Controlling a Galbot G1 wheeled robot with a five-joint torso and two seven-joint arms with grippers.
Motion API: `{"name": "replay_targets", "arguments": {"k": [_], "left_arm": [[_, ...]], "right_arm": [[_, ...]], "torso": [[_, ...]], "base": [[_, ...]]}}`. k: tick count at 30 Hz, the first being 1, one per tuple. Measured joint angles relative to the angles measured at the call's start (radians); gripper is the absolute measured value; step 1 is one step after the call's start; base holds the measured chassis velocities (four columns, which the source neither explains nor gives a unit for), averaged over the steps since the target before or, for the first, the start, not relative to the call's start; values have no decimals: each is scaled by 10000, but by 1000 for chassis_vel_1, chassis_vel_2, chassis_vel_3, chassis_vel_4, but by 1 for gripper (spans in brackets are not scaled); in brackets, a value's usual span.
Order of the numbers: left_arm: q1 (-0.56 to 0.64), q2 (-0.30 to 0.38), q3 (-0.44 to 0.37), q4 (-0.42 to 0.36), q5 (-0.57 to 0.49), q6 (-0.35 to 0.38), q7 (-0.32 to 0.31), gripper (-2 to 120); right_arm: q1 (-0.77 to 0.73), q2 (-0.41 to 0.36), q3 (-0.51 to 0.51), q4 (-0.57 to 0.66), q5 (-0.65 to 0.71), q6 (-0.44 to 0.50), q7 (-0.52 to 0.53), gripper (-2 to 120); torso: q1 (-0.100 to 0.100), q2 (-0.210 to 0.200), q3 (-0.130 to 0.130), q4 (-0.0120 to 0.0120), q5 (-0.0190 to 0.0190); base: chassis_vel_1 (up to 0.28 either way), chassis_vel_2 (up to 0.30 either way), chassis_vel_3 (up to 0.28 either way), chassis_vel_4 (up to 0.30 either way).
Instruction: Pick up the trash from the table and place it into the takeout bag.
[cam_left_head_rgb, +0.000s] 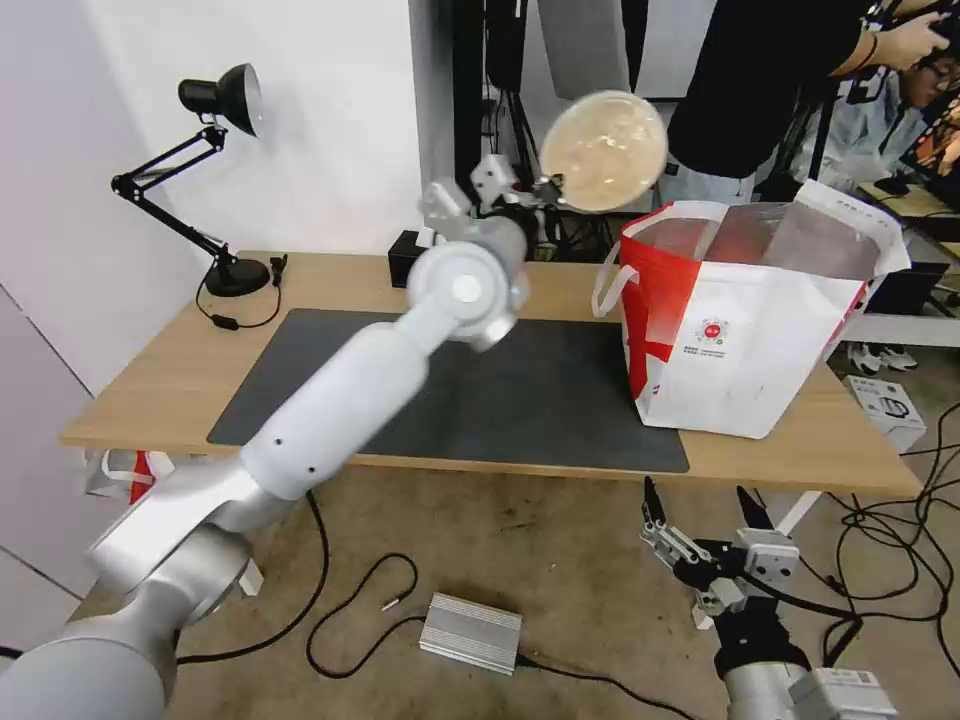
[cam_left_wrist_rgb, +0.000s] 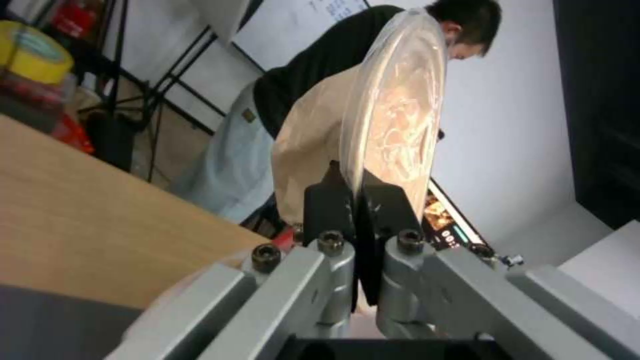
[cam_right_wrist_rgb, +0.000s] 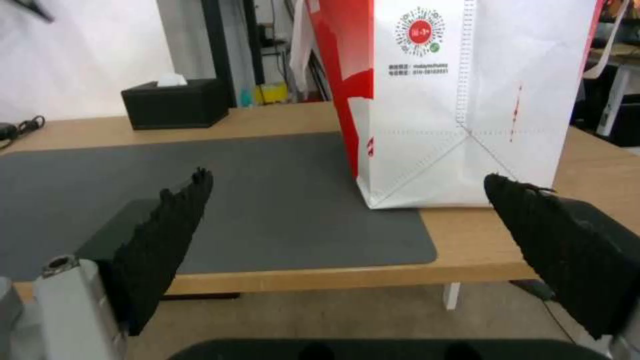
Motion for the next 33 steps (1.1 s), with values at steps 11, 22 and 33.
{"name": "replay_targets", "arguments": {"k": [11, 22, 33], "left_arm": [[-745, -1018, 449, 1005, 200, -12, 186, 0], [-941, -1465, 796, 1654, 324, -21, 340, 0], [-899, -1771, 1122, 2014, 488, 0, 410, 0]], "right_arm": [[0, 0, 0, 0, 0, 0, 0, 100], [1, 0, 0, 0, 0, 0, 0, 100], [1, 0, 0, 0, 0, 0, 0, 100]], "torso": [[0, -1, 0, 1, -1], [0, 0, -1, 2, -2], [-1, 0, -1, 0, -1]], "base": [[0, 0, 0, 0], [0, 0, 0, 0], [0, 0, 0, 0]]}}
